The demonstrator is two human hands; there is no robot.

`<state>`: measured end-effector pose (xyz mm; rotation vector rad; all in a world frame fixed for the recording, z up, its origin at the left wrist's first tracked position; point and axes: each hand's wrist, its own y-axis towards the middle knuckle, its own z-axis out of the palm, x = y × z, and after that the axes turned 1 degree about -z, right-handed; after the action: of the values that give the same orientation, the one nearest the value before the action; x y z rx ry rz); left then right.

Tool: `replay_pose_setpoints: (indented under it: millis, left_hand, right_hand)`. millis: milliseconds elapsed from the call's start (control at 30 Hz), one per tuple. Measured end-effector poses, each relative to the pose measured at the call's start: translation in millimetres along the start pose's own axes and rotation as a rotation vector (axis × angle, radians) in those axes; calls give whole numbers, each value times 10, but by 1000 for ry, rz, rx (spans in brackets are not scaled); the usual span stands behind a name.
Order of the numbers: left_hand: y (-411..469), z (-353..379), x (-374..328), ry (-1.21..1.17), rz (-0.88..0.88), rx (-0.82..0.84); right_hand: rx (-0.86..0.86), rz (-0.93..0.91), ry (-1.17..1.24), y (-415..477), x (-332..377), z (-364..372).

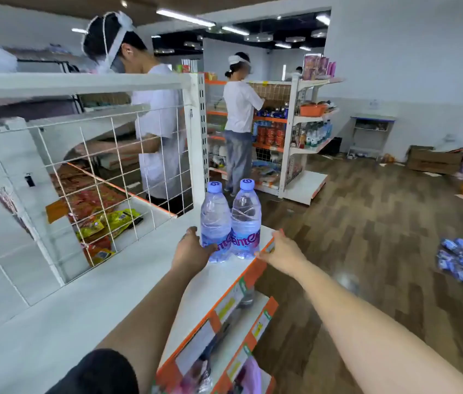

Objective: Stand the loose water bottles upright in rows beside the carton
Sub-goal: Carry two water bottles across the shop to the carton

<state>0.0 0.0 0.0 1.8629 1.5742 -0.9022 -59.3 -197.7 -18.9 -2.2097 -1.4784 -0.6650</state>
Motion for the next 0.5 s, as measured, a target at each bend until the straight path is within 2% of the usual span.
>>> replay_pose_setpoints:
  millis: [167, 267, 500]
  left_hand:
    - [461, 43, 24, -201, 146, 141]
    - [694, 40, 57, -126, 150, 173]
    - [1164, 81, -484, 69, 208, 244]
  right_hand:
    - [6, -77, 299, 322, 188, 19]
    - [-59, -112, 368, 607, 198, 160]
    - [-128, -45, 396, 1017, 108, -104]
